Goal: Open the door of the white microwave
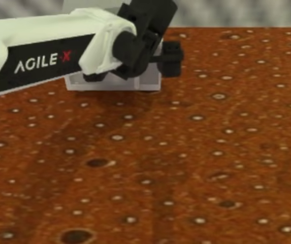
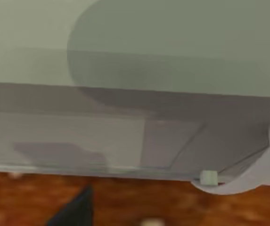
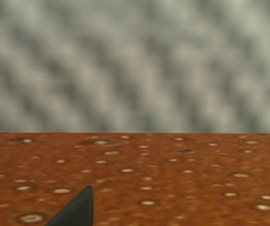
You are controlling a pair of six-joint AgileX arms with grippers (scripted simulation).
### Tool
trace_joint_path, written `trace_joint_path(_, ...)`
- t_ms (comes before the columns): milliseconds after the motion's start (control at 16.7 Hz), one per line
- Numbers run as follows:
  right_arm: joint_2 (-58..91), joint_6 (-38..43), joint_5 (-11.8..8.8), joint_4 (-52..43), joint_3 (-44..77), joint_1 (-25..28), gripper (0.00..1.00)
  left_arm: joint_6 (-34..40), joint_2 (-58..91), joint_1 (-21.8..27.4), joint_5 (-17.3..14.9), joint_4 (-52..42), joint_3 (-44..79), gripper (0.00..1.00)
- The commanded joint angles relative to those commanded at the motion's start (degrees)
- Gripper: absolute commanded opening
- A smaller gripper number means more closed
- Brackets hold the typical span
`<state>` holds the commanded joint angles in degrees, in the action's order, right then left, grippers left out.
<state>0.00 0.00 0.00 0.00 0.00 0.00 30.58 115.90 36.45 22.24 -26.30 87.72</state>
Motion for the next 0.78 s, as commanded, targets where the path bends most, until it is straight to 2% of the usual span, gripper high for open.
trace_joint_path(240, 0.00, 0.00, 0.00, 0.00, 0.00, 0.00, 1.00, -2.05, 7.71, -2.28, -1.43, 5.45, 2.67, 1.00)
trace_joint_path(480, 0.00, 0.00, 0.00, 0.00, 0.00, 0.00, 1.00, -2.30, 8.33, -2.55, -1.61, 6.05, 2.90, 1.00)
trace_joint_path(780, 0.00, 0.00, 0.00, 0.00, 0.00, 0.00, 1.00, -2.30, 8.33, -2.55, -1.61, 6.05, 2.90, 0.62)
